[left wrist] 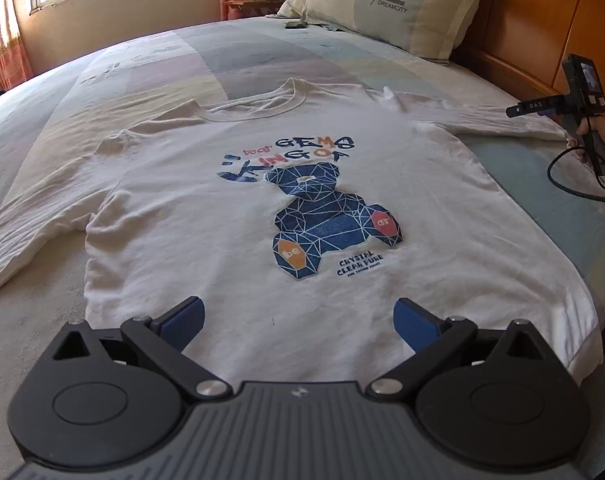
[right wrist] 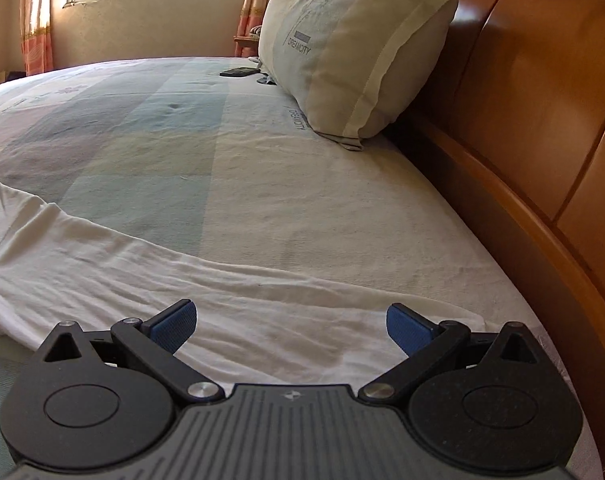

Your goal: Fold clothes

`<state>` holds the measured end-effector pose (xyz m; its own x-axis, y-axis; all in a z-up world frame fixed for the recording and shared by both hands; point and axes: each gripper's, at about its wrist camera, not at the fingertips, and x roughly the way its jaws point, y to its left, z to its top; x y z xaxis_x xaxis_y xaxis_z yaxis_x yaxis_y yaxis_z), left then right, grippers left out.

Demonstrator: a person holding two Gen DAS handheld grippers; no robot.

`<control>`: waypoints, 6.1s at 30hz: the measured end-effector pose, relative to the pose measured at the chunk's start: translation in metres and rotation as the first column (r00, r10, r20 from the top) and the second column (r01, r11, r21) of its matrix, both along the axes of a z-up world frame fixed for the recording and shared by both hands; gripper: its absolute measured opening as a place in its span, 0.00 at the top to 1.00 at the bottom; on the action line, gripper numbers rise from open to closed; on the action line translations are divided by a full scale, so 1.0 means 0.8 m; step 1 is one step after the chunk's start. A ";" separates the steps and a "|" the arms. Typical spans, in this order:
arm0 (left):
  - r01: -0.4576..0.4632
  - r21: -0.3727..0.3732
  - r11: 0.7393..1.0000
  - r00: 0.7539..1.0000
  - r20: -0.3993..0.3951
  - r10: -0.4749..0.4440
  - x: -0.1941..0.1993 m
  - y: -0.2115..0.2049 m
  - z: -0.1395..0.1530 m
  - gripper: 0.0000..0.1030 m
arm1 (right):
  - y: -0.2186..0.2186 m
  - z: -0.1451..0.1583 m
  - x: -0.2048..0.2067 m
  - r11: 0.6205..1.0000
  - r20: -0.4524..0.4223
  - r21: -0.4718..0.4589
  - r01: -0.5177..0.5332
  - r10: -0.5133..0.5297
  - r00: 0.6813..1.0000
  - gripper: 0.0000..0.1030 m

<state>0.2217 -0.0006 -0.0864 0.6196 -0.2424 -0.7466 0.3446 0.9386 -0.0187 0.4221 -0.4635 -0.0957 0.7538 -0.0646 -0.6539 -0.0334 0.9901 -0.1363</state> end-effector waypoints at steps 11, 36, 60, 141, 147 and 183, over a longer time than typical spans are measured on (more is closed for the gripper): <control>-0.019 0.016 1.000 1.000 -0.017 0.020 0.007 0.001 -0.012 0.02 | -0.058 -0.029 -0.051 0.994 -0.036 0.092 0.066 -0.063 0.997 0.00; -0.008 0.025 1.000 1.000 -0.019 0.008 0.003 -0.009 -0.012 0.02 | -0.100 -0.007 0.006 0.909 0.009 0.338 0.243 -0.262 0.965 0.00; -0.059 0.001 0.998 0.998 0.032 0.059 -0.022 0.023 0.004 0.02 | 0.207 0.020 0.091 0.948 -0.211 0.319 -0.010 0.081 0.974 0.00; 0.052 -0.112 0.992 0.988 -0.138 -0.068 -0.141 0.040 -0.027 0.02 | 0.348 -0.028 -0.343 0.882 -0.142 0.141 -0.449 0.467 0.873 0.00; 0.059 -0.126 0.990 0.986 -0.147 -0.078 -0.149 0.055 -0.009 0.02 | 0.346 -0.029 -0.345 0.884 -0.132 0.142 -0.446 0.463 0.877 0.00; -0.162 -0.399 0.902 0.982 -0.157 0.107 0.207 0.150 -0.006 0.02 | 0.342 -0.030 -0.346 0.869 -0.114 0.139 -0.474 0.490 0.864 0.00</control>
